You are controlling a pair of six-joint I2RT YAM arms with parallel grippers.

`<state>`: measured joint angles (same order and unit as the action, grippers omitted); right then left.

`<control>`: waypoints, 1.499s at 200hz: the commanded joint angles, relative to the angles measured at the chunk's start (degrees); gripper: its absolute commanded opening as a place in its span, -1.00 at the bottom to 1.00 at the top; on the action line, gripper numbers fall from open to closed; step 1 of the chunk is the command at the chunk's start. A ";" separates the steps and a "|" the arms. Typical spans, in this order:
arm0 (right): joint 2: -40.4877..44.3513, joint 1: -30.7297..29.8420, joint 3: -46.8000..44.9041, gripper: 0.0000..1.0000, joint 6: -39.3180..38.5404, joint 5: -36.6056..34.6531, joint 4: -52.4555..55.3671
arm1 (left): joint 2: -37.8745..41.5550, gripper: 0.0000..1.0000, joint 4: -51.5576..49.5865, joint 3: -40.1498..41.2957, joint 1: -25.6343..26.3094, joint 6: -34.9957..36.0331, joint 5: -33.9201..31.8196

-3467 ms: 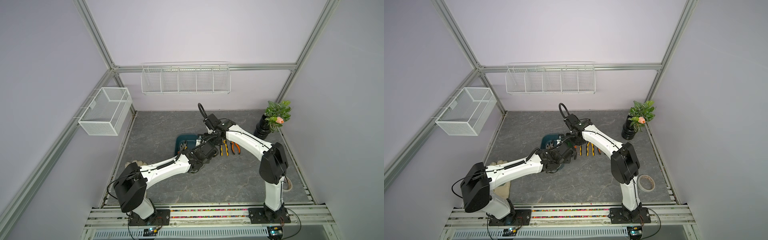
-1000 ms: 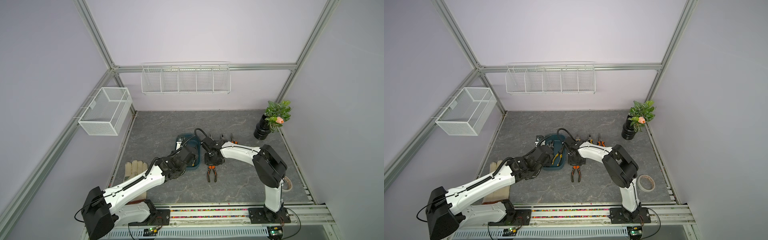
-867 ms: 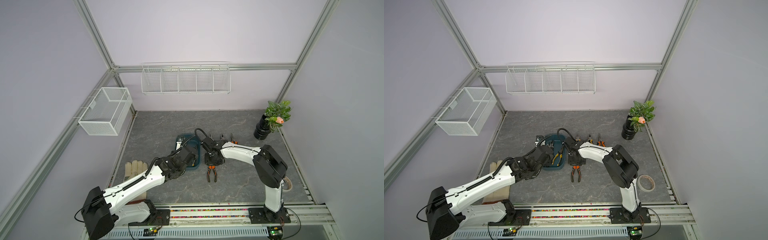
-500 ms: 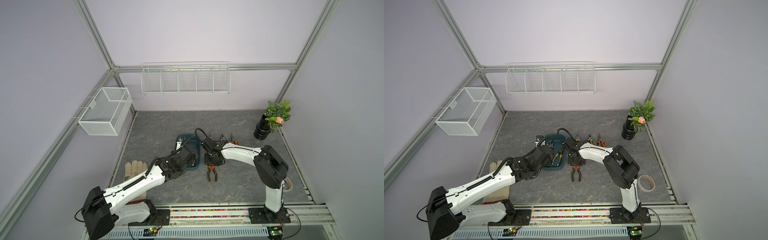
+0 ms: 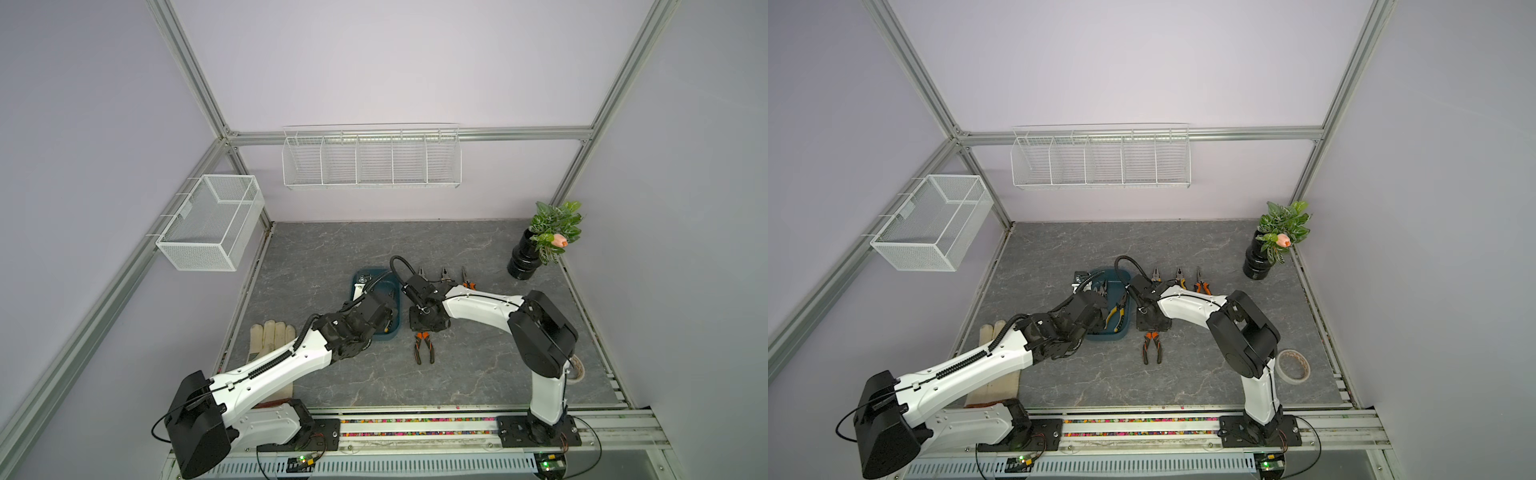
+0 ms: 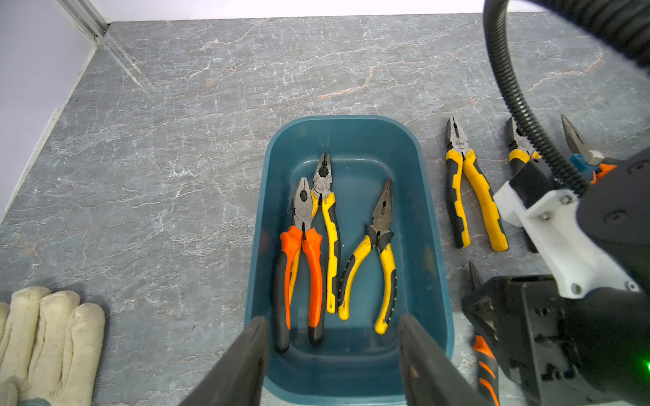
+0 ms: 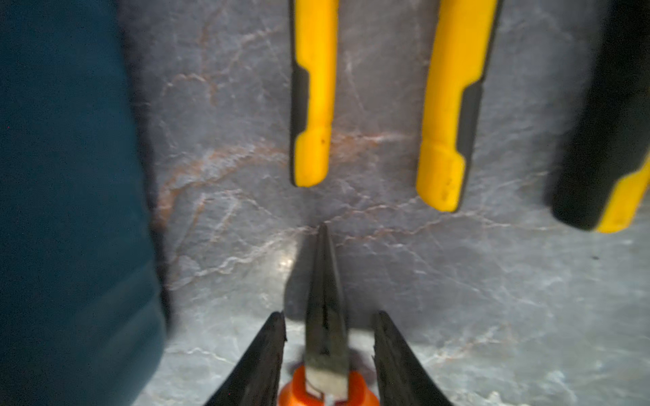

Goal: Take the pliers out of the storage box
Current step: Place the pliers at the center of the board, then pick up the pliers from the storage box.

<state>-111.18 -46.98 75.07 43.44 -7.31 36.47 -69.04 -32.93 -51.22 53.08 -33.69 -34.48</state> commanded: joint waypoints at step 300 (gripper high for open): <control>34.28 8.75 -13.02 -0.01 -11.01 3.33 3.87 | -45.29 0.18 -16.93 -29.61 -14.72 6.71 3.02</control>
<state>-76.34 -38.59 62.76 32.93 -5.23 41.85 -110.04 -49.36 -77.23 39.03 -25.67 -28.99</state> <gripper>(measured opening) 0.494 0.594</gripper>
